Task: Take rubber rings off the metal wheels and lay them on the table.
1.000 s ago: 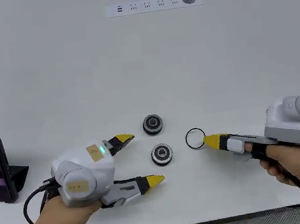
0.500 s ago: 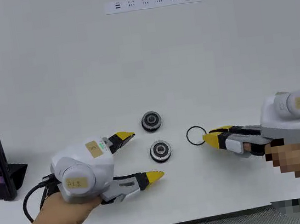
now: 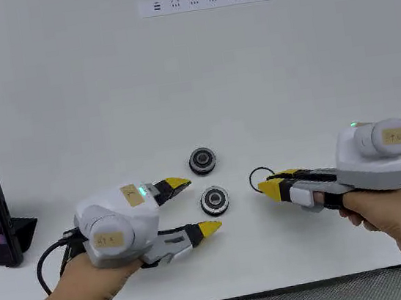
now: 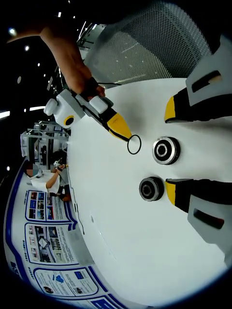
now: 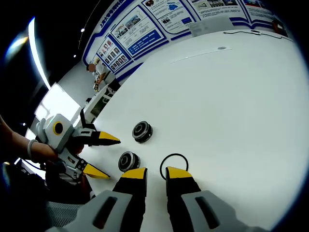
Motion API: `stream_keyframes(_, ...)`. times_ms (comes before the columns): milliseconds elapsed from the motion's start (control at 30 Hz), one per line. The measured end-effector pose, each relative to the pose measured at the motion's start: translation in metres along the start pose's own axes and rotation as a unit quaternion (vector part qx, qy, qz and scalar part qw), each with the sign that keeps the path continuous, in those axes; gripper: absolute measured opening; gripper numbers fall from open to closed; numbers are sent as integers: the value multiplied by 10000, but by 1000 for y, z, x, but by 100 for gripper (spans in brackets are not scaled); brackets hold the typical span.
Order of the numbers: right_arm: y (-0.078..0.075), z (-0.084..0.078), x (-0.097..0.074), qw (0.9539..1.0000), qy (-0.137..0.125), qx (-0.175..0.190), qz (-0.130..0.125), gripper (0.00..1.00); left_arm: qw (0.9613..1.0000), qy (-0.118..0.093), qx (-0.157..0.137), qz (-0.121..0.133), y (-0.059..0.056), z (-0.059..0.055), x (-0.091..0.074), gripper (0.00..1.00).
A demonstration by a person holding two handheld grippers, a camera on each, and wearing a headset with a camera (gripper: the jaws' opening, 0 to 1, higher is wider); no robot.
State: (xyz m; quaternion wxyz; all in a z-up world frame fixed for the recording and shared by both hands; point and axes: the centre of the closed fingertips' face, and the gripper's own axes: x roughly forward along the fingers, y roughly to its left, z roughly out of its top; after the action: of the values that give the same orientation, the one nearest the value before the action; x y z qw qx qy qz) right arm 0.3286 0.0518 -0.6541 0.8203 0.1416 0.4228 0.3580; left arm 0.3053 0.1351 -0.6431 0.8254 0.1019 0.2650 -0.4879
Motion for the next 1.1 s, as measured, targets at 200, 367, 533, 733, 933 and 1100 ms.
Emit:
stream_keyframes(200, 8, -2, 6, 9999, 40, 25, 128, 16, 9999, -55, -84, -52, -2, 5, 3, 42)
stream_keyframes(367, 12, -2, 9, 9998, 55, 34, 193, 16, 9999, -41, -88, -62, -2, 7, 6, 38)
stream_keyframes(533, 17, -3, 13, 9997, 72, 61, 244, 16, 9999, -11, -93, -89, -3, 8, 10, 34)
stream_keyframes(733, 21, -4, 16, 9995, 93, 68, 297, 16, 9999, 54, -64, -74, -3, 7, 13, 30)
stream_keyframes(933, 22, -4, 18, 9994, 90, 112, 328, 16, 9998, 158, -3, -79, -3, 4, 17, 26)
stream_keyframes(1100, 23, -4, 19, 9992, 85, 167, 353, 16, 9996, 260, 85, -62, -2, 1, 20, 22)
